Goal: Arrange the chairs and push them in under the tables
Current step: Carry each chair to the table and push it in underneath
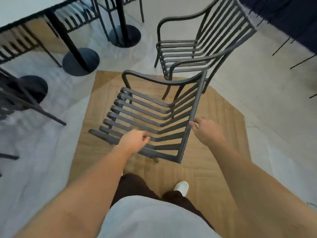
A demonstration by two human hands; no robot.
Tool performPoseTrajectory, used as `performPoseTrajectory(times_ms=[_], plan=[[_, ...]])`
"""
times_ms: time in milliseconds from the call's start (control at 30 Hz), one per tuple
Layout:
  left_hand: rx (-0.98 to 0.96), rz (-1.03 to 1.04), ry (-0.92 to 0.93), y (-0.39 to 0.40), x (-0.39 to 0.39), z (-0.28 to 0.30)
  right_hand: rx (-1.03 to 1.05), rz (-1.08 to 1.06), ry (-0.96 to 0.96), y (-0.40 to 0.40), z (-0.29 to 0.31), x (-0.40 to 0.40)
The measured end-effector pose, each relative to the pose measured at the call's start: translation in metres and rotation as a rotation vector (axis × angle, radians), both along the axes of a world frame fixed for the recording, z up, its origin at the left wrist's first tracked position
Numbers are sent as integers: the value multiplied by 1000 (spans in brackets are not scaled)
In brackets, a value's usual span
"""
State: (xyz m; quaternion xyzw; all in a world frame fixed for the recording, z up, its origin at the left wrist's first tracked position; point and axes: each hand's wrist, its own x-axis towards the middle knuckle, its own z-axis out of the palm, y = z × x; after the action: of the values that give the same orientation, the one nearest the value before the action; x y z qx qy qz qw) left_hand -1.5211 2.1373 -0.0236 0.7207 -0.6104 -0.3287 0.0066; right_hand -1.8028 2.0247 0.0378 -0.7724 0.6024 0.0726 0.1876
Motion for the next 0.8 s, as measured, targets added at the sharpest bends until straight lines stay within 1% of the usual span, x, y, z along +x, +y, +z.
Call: performPoseTrajectory(times_ms=[67,200,333,433,567,700,800], plan=[[36,69,21,16,-21,-1,9,63,-3,-9,-1,-17],[49,162,17,23,-43,-1,59,103,11,-34,0,-31],[29,206,34,8,-52,-1,69,89,20,-61,0,-31],[0,237,44,-7,-49,3,57,59,-5,-79,-3,-28],[9,282,50,-19,-49,8,78,70,-47,-104,-7,-25],[3,378,37,-36,-56,2,62,108,-34,-136,-14,-23],[24,501,43,-51,-74,1,105,129,3,-171,-25,-26]])
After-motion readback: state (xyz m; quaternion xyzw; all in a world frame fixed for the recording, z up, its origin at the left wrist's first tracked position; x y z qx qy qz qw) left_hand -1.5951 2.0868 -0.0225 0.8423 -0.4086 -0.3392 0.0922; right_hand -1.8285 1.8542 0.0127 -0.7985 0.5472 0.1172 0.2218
